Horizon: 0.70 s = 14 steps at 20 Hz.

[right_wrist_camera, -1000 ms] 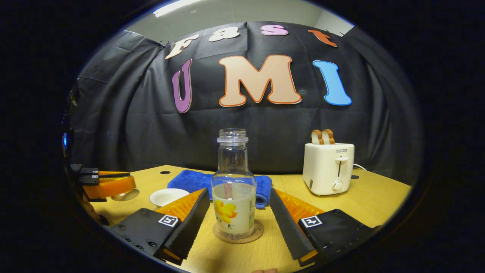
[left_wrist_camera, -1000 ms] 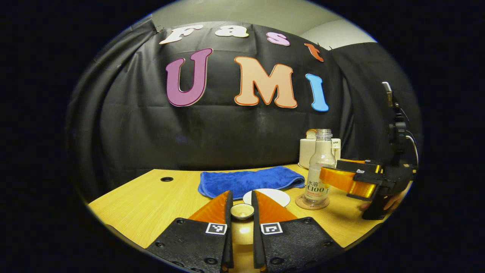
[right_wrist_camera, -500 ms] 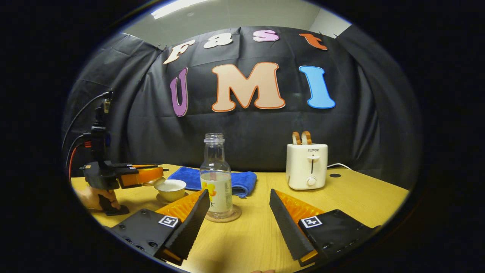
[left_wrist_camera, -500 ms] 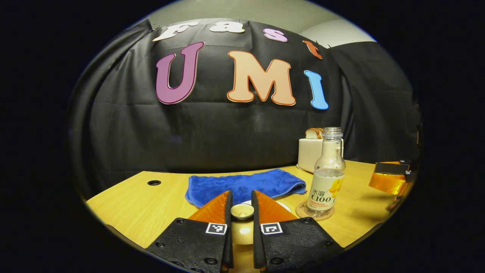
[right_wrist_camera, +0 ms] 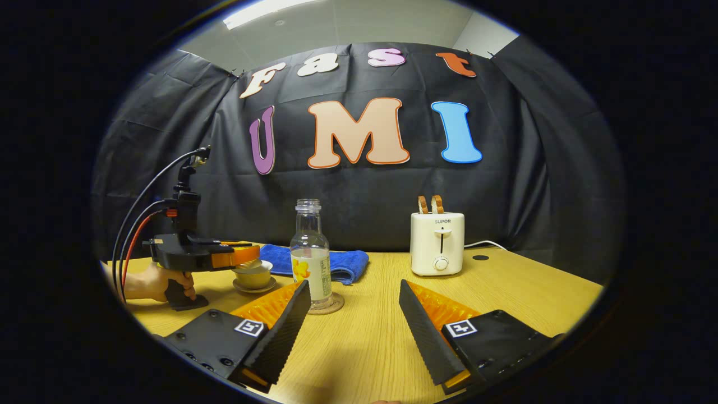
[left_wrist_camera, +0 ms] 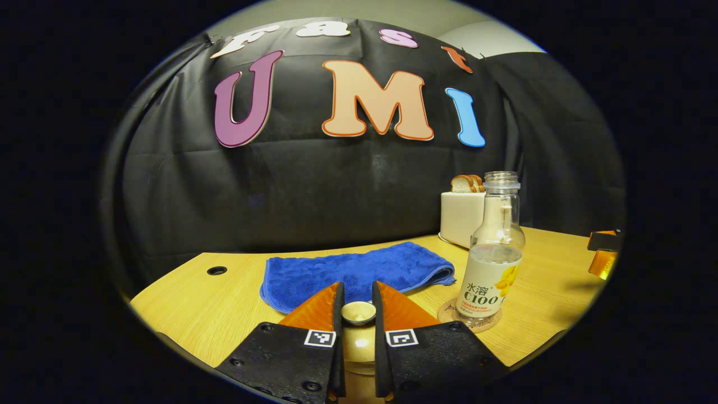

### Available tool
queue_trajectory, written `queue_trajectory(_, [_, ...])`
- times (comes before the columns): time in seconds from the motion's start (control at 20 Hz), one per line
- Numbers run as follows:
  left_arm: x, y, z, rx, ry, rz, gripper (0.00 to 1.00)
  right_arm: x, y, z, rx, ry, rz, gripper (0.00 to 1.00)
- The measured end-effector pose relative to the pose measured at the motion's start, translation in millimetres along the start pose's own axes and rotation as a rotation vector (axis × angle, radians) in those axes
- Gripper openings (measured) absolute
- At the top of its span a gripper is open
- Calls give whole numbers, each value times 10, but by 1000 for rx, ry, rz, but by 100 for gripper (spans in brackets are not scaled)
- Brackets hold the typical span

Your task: Open the teacup lid with one hand, grasp the water bottle and pour water into the teacup with the other hand; after pouring, place the water bottle on the coaster and then close the teacup lid.

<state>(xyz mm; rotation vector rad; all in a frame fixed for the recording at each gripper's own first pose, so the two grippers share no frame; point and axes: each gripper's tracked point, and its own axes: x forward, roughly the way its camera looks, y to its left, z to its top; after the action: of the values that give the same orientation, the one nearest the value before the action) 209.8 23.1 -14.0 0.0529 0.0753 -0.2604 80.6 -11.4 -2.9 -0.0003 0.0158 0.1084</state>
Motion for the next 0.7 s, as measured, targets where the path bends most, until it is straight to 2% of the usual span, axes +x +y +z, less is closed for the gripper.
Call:
queue_trajectory(0.4, [70, -42, -110, 71, 82, 25, 18, -17, 1, -4, 0, 1, 5, 96])
queue_trajectory(0.7, [63, -52, -117, 103, 97, 35, 18, -20, 5, -2, 0, 2, 4, 95])
